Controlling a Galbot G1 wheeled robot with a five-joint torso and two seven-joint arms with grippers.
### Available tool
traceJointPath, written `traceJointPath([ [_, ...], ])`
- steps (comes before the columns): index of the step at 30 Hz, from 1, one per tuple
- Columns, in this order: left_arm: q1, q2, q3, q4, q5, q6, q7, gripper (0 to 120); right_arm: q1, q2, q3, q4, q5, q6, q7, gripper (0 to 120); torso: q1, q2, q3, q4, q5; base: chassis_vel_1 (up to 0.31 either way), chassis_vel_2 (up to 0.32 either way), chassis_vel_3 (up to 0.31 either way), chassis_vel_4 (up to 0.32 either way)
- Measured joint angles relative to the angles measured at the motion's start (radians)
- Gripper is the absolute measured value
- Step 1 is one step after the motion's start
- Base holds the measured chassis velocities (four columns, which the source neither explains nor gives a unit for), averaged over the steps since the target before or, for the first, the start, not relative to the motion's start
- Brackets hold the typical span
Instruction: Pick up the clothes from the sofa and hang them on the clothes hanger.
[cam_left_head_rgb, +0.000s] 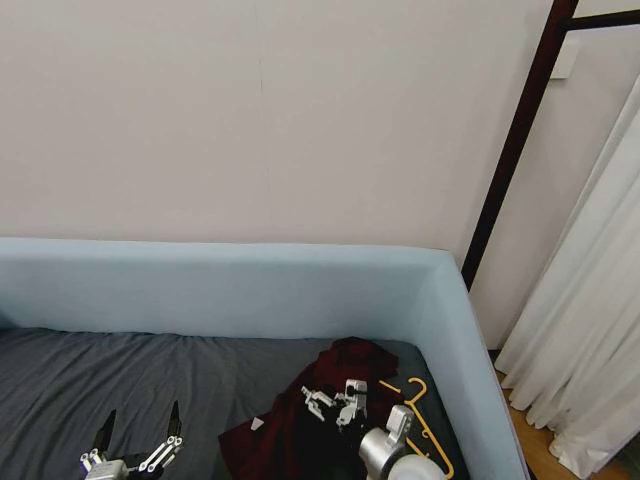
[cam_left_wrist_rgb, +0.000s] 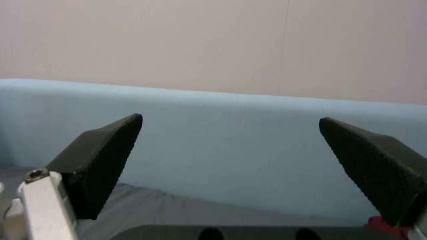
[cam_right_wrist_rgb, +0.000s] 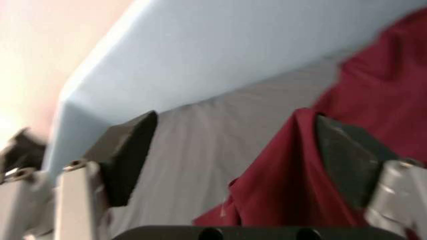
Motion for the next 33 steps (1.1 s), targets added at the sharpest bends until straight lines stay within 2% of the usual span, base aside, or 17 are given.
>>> traceJointPath([
  [3,-0.001,-0.003,0.000,-0.003,0.001,0.003,-0.001,100,-0.018,-0.006,-0.003,0.043,0.000,-0.059,0.078,98,0.000,0.000,0.000,0.0001,0.0001,0.000,0.000,0.000,0.000],
  [4,-0.001,-0.003,0.000,-0.003,0.001,0.003,-0.001,100,-0.018,-0.006,-0.003,0.043,0.000,-0.059,0.078,98,0.000,0.000,0.000,0.0001,0.0001,0.000,0.000,0.000,0.000],
  [7,-0.005,-0.006,0.001,-0.003,0.002,0.006,-0.001,100,-0.051,-0.035,-0.041,0.110,-0.033,-0.144,0.155,100,0.000,0.000,0.000,-0.0001,0.0000,0.000,0.000,0.000,0.000],
  [8,-0.007,-0.007,0.004,-0.001,0.004,0.007,-0.003,100,-0.067,-0.050,-0.067,0.148,-0.044,-0.256,0.249,100,0.000,0.000,0.000,-0.0002,0.0001,0.000,0.000,0.000,0.000],
  [10,-0.009,-0.007,0.010,0.001,0.010,0.009,-0.009,100,-0.075,-0.061,-0.084,0.177,-0.025,-0.399,0.363,100,0.000,0.000,0.000,-0.0002,-0.0001,0.000,0.000,0.000,0.000],
  [11,-0.009,-0.007,0.010,0.001,0.010,0.009,-0.009,100,-0.075,-0.061,-0.084,0.177,-0.025,-0.399,0.363,100,0.000,0.000,0.000,-0.0002,-0.0001,0.000,0.000,0.000,0.000],
  [13,-0.010,-0.006,0.013,0.001,0.013,0.010,-0.012,100,-0.074,-0.063,-0.092,0.180,-0.006,-0.463,0.437,100,0.000,0.000,0.000,-0.0002,0.0000,0.000,0.000,0.000,0.000],
  [16,-0.010,-0.002,0.012,0.001,0.014,0.010,-0.013,100,-0.059,-0.058,-0.080,0.164,0.014,-0.476,0.459,100,0.000,0.000,0.000,-0.0001,0.0000,0.000,0.000,0.000,0.000],
  [20,-0.009,0.008,0.004,0.001,0.013,0.010,-0.016,100,-0.019,-0.046,-0.036,0.157,0.112,-0.500,0.524,100,0.000,0.000,0.000,0.0001,0.0000,0.000,0.000,0.000,0.000],
  [26,-0.009,0.011,0.001,0.001,0.011,0.010,-0.018,100,0.017,-0.037,-0.005,0.112,0.137,-0.474,0.487,100,0.000,0.000,0.000,-0.0003,-0.0003,0.000,0.000,0.000,0.000],
  [30,-0.003,0.007,0.004,0.000,0.018,0.011,-0.019,100,0.095,0.065,0.068,-0.059,0.157,-0.394,0.455,100,0.000,0.000,0.000,0.0002,0.0000,0.000,0.000,0.000,0.000],
  [32,-0.003,0.006,0.004,0.000,0.020,0.011,-0.019,100,0.110,0.088,0.087,-0.096,0.157,-0.381,0.452,100,0.000,0.000,0.000,0.0001,-0.0003,0.000,0.000,0.000,0.000],
  [33,0.000,0.005,0.004,-0.003,0.023,0.011,-0.019,100,0.133,0.128,0.120,-0.156,0.156,-0.363,0.445,100,0.000,0.000,0.000,0.0003,0.0000,0.000,0.000,0.000,0.000],
])
